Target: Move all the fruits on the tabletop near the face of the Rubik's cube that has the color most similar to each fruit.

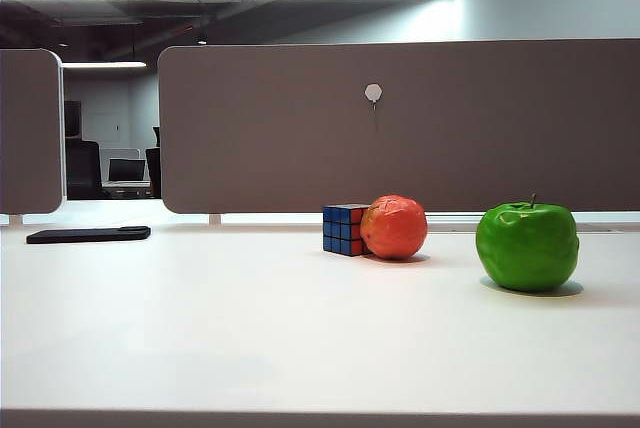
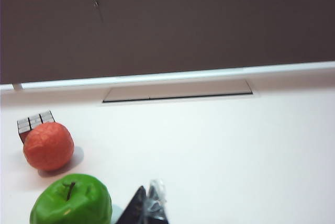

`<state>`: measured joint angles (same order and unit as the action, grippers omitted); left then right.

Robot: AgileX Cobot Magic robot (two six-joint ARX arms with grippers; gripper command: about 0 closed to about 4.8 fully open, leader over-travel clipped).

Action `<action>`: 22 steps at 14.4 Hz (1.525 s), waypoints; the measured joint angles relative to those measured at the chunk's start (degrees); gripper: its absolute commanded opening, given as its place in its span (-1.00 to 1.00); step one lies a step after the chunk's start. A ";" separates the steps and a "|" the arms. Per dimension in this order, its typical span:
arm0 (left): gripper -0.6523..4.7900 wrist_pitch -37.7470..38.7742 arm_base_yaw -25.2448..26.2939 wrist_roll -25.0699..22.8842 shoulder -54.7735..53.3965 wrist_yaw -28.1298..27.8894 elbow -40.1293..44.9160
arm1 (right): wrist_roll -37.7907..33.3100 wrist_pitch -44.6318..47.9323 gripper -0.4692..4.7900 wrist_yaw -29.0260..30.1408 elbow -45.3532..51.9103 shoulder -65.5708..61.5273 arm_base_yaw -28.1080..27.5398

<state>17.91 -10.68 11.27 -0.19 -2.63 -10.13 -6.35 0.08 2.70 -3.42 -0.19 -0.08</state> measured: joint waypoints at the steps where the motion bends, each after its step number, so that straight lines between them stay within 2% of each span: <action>1: -0.78 -0.55 0.00 0.00 0.00 0.00 0.52 | -0.02 1.55 -0.82 0.00 0.83 0.00 0.00; 4: -0.78 -3.08 0.00 -0.07 0.00 0.00 2.58 | 0.37 3.50 -0.82 -0.04 3.08 -0.07 0.00; 7: -0.78 -4.24 -0.02 -0.07 0.00 0.04 5.70 | 4.55 3.87 -0.82 -0.04 3.10 0.00 0.00; 10: -0.78 -4.44 -0.02 -0.52 -0.02 1.14 8.24 | 5.38 0.02 -0.82 -0.04 3.10 0.00 0.02; 17: -0.78 -5.35 0.00 -5.68 0.02 1.14 8.66 | 5.40 -2.27 -0.82 -0.02 3.10 0.00 0.02; 19: -0.78 -5.75 0.00 -11.74 0.02 1.14 8.76 | 6.86 -2.43 -0.82 0.00 3.10 0.00 0.02; 20: -0.78 -5.75 0.00 -12.39 0.02 1.11 8.76 | 6.88 -2.47 -0.82 0.02 3.10 0.00 0.02; 21: -0.78 -5.79 0.00 -19.43 0.02 0.52 8.79 | 6.88 -2.54 -0.82 3.19 3.10 0.00 0.02; 22: -0.78 -5.97 0.00 -19.74 0.02 0.42 8.83 | 6.88 -2.54 -0.82 3.41 3.10 0.00 0.02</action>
<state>11.94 -10.68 -8.47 -0.16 -2.22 -1.30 0.54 -2.46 6.11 -0.32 -0.19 -0.05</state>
